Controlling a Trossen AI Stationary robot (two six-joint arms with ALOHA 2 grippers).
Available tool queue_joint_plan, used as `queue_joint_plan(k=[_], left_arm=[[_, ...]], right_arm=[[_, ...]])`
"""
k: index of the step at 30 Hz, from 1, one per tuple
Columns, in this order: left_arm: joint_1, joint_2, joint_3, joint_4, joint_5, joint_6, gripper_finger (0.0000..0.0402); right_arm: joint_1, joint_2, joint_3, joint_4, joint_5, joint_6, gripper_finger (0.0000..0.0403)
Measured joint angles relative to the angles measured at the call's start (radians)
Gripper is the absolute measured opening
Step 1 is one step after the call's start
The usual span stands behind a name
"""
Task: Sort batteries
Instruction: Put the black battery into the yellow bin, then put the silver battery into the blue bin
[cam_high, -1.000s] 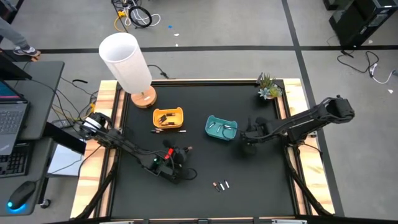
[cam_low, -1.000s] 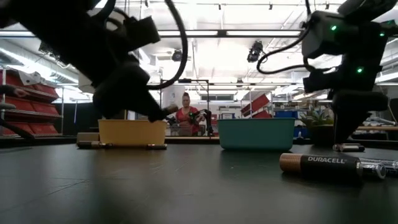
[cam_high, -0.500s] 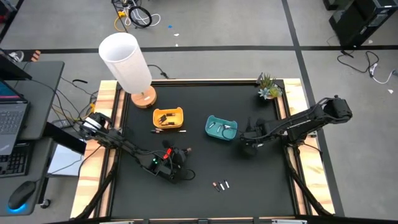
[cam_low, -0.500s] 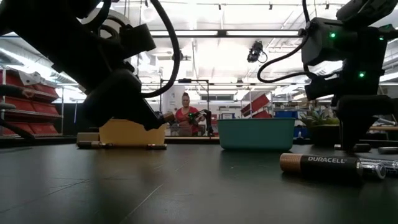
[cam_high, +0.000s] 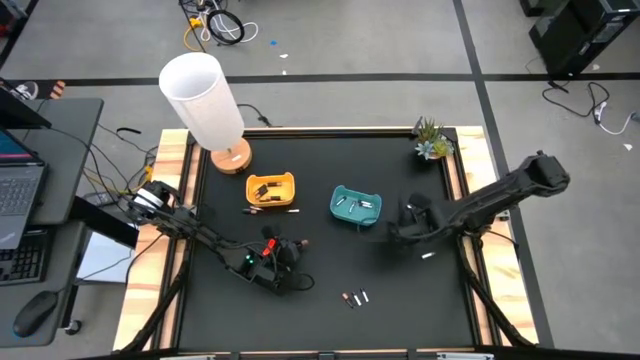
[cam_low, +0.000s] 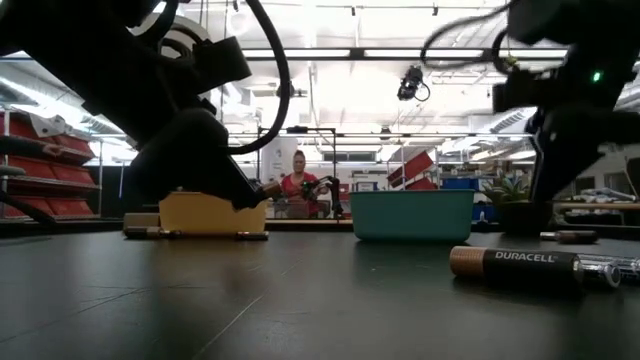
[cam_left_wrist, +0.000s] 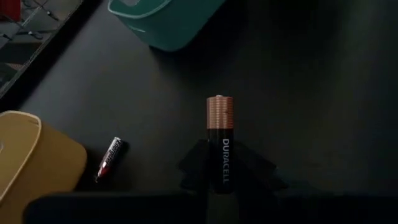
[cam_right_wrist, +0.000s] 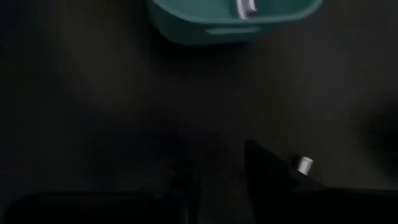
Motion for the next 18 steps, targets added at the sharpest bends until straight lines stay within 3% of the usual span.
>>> queue_joint_plan(k=[2,7,14,18], left_arm=[[0.0,0.0,0.0,0.01,-0.003,0.0,0.0088],[-0.001,0.0,0.0,0.013,0.013,0.0,0.0098],[-0.001,0.0,0.0,0.007,0.024,-0.004,0.0041],[-0.001,0.0,0.001,-0.009,0.024,-0.024,0.0022]], right_arm=[[0.056,-0.016,0.006,-0.001,-0.037,0.053,0.0109],[0.258,-0.023,0.001,-0.029,-0.274,0.242,0.0133],[0.539,0.0,0.018,-0.125,-0.367,0.55,0.0142],[0.624,0.059,0.02,-0.14,-0.393,0.612,0.0142]])
